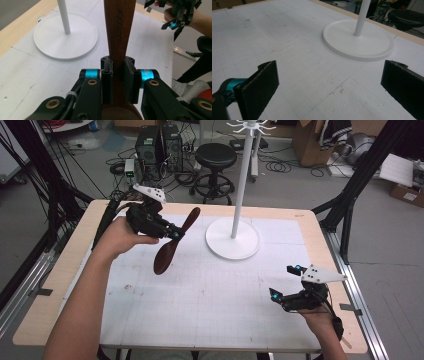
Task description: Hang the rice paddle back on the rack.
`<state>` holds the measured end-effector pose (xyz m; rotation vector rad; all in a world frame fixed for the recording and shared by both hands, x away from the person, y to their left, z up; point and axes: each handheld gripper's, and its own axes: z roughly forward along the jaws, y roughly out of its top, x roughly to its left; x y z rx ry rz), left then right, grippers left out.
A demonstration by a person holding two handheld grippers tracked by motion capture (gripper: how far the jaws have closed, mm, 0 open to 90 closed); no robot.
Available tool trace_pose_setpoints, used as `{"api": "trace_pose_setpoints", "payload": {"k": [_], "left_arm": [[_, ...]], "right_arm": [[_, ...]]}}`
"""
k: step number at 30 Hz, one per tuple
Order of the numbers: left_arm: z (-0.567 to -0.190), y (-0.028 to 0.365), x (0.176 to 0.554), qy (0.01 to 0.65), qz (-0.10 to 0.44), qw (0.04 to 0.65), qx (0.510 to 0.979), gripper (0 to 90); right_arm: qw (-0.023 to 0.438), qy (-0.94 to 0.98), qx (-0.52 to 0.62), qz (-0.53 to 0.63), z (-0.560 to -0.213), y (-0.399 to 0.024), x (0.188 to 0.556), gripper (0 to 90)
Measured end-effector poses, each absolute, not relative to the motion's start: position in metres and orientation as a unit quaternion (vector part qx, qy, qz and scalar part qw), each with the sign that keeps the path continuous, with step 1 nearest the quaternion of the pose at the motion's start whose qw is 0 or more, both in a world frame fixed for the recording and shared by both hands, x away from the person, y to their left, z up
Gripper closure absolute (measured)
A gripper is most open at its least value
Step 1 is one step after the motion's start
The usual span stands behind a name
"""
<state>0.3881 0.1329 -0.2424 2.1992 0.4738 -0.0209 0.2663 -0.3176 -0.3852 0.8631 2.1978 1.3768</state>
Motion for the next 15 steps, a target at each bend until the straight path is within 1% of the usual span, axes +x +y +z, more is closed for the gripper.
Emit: {"api": "trace_pose_setpoints", "payload": {"k": [6, 15], "left_arm": [[-0.224, 0.132, 0.390, 0.182, 0.004, 0.430, 0.885, 78.6], [-0.205, 0.133, 0.398, 0.189, 0.017, 0.427, 0.884, 78.6]], "right_arm": [[0.200, 0.788, 0.310, 0.493, -0.386, -0.317, 0.266, 0.5], [0.199, 0.787, 0.313, 0.493, -0.385, -0.317, 0.266, 0.5]]}}
